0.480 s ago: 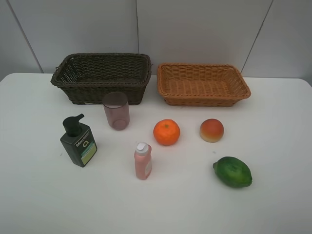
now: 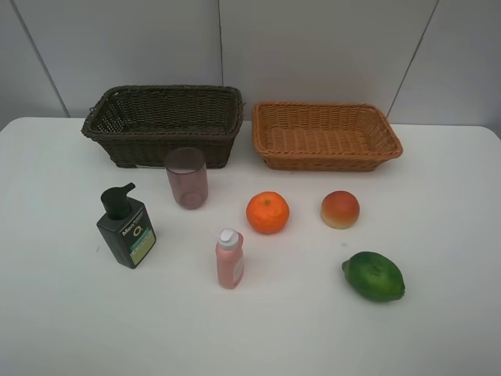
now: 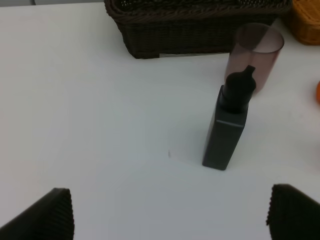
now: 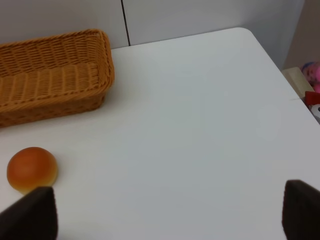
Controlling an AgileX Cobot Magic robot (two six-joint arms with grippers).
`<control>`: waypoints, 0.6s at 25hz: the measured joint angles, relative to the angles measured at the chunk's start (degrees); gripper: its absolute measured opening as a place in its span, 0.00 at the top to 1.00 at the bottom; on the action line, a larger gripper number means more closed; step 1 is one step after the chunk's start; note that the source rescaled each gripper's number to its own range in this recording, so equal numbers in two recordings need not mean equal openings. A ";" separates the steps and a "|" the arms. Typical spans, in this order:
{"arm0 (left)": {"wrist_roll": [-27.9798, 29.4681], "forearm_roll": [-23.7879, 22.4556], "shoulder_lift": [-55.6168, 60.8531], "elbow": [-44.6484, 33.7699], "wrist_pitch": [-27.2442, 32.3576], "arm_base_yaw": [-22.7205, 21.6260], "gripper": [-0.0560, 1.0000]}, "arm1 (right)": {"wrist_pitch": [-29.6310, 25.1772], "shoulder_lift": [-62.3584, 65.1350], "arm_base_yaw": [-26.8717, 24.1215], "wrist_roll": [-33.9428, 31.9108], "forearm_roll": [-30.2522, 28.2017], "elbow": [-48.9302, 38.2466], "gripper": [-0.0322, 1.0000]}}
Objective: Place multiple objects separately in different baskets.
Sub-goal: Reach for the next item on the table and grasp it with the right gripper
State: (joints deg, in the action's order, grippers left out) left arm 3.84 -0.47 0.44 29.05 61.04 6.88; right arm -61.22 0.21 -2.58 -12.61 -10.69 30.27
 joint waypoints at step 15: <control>0.00 0.00 0.00 0.00 0.00 0.00 0.00 | 0.00 0.00 0.00 0.00 0.00 0.00 0.07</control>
State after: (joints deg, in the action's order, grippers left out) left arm 3.84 -0.47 0.44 29.05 61.04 6.88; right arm -61.22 0.21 -2.58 -12.61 -10.69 30.27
